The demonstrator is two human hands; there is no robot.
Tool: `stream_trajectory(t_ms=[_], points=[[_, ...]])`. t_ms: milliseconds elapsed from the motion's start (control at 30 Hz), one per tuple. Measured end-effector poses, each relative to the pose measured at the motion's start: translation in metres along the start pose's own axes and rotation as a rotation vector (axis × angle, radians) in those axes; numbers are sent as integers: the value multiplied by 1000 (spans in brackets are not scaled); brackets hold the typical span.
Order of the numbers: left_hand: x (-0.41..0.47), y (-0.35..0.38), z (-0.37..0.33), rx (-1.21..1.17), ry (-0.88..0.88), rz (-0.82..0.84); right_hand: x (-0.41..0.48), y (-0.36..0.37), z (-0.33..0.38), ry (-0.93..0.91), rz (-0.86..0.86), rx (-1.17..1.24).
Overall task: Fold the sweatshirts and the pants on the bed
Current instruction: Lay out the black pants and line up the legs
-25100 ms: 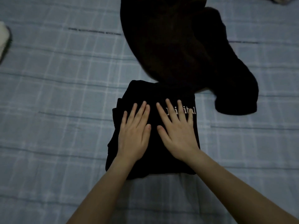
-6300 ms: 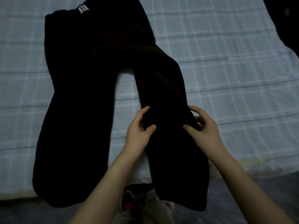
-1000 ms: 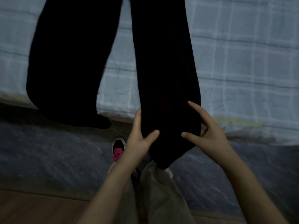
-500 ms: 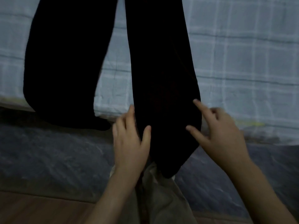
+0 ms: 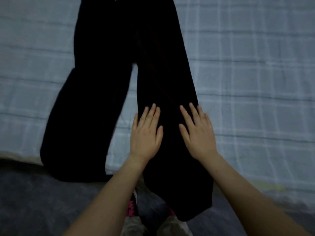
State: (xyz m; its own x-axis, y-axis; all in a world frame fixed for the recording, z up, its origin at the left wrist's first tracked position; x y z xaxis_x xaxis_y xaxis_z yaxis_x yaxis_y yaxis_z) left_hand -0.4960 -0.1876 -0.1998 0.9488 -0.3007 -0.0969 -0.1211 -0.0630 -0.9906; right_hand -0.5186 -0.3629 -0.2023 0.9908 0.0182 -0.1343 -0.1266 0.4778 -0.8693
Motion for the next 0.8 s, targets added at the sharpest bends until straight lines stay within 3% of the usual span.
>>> stream_trajectory(t_ms=[67, 200, 267, 333, 433, 500, 600, 633, 700, 800], points=[[11, -21, -3, 55, 12, -58, 5, -10, 5, 20, -16, 42], [71, -61, 10, -46, 76, -425, 61, -30, 29, -52, -211, 148], [106, -60, 21, 26, 107, -326, 107, -31, 43, -93, -252, 163], [132, -42, 38, 128, 102, -67, 144, -23, 45, -94, -223, 145], [143, -25, 57, 33, 109, 103, 168, -3, 43, -9, -144, -35], [143, -36, 64, -38, 207, 92, 170, 1, 44, 37, -129, -94], [152, -84, 110, -180, 325, -278, 173, -12, 59, 45, -161, 47], [162, -98, 139, -232, 286, -405, 179, -19, 69, 38, -197, 110], [188, -112, 202, -275, -16, -498, 201, -30, 100, -6, -252, 182], [236, -96, 276, -467, -540, -211, 253, -34, 160, -133, -258, 243]])
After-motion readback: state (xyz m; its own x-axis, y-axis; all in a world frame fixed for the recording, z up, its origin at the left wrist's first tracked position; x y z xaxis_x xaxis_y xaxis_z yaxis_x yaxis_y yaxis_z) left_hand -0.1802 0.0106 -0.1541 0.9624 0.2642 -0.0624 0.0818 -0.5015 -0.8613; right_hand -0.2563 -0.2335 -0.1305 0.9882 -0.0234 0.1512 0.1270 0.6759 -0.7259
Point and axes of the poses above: each hand's wrist, its own x-axis towards the middle knuckle, its own y-axis out of the palm, z = x × y, the point moved 3 cm from there along x, towards the middle knuckle, and after that the axes turned 8 degrees about x, right-handed, at the moved point
